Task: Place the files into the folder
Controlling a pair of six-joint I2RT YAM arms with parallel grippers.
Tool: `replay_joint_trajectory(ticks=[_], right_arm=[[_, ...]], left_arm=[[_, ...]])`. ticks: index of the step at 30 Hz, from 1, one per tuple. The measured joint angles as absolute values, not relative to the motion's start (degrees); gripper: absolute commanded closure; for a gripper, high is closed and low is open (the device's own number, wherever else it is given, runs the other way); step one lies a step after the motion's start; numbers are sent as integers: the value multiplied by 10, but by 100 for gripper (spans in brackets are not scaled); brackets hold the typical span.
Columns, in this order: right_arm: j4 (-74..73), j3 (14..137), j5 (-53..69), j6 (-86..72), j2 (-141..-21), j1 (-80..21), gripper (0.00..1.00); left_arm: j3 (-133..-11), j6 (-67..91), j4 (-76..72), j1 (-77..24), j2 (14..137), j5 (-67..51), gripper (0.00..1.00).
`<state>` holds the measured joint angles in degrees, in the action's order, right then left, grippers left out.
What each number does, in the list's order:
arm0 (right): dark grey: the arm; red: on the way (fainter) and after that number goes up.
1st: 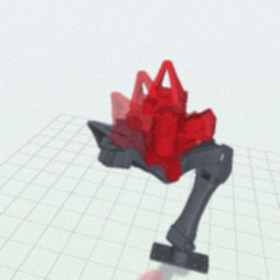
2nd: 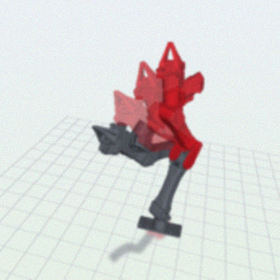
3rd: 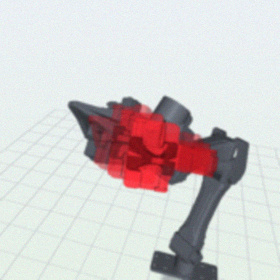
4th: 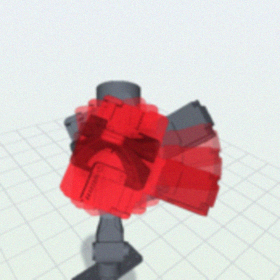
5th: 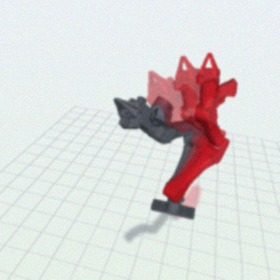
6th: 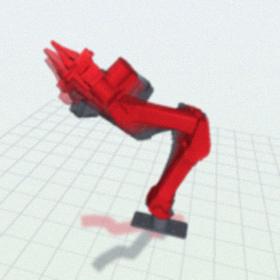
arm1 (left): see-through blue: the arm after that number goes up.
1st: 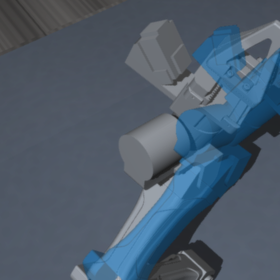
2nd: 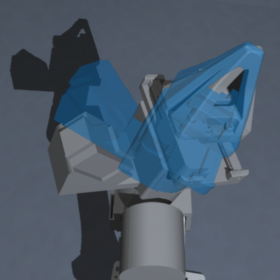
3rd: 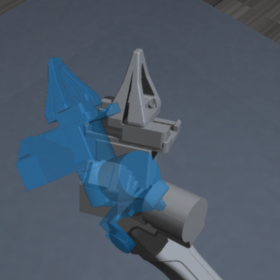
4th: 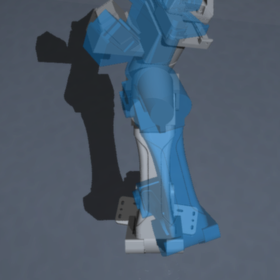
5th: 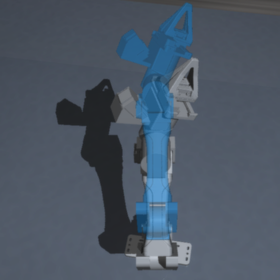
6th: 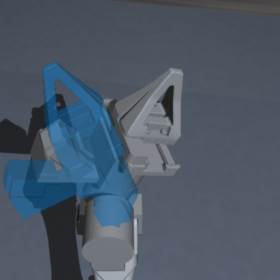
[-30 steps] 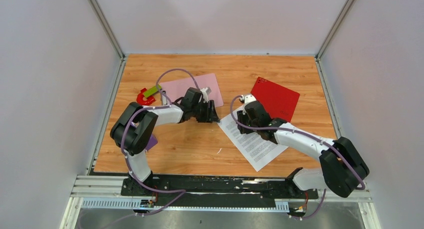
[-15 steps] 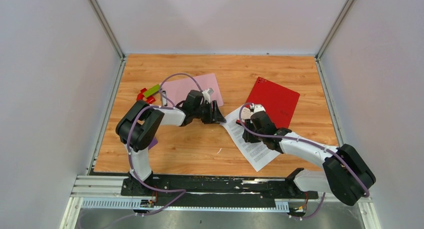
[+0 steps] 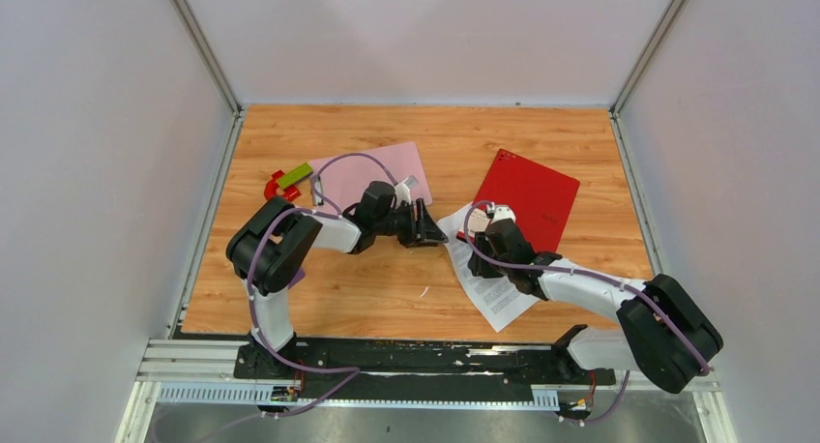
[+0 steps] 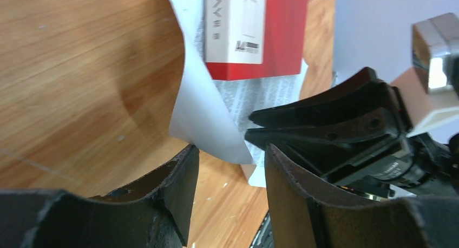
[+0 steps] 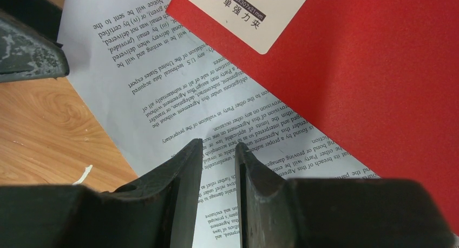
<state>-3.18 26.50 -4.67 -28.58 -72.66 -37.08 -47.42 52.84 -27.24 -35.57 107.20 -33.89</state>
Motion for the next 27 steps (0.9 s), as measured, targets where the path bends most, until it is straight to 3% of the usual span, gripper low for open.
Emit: replay_joint_trajectory(ticks=[18,22,27], right_arm=[[-17,249,-50,-289,-706,-370,69],[-13,249,-48,-289,-703,-370,67],[-15,249,-45,-286,-671,-370,63]], left_arm=[[-487,559,-304,-383,1060,-316,48],[-509,541,-255,-390,1059,-295,61],[-540,504,-161,-394,1051,-248,95]])
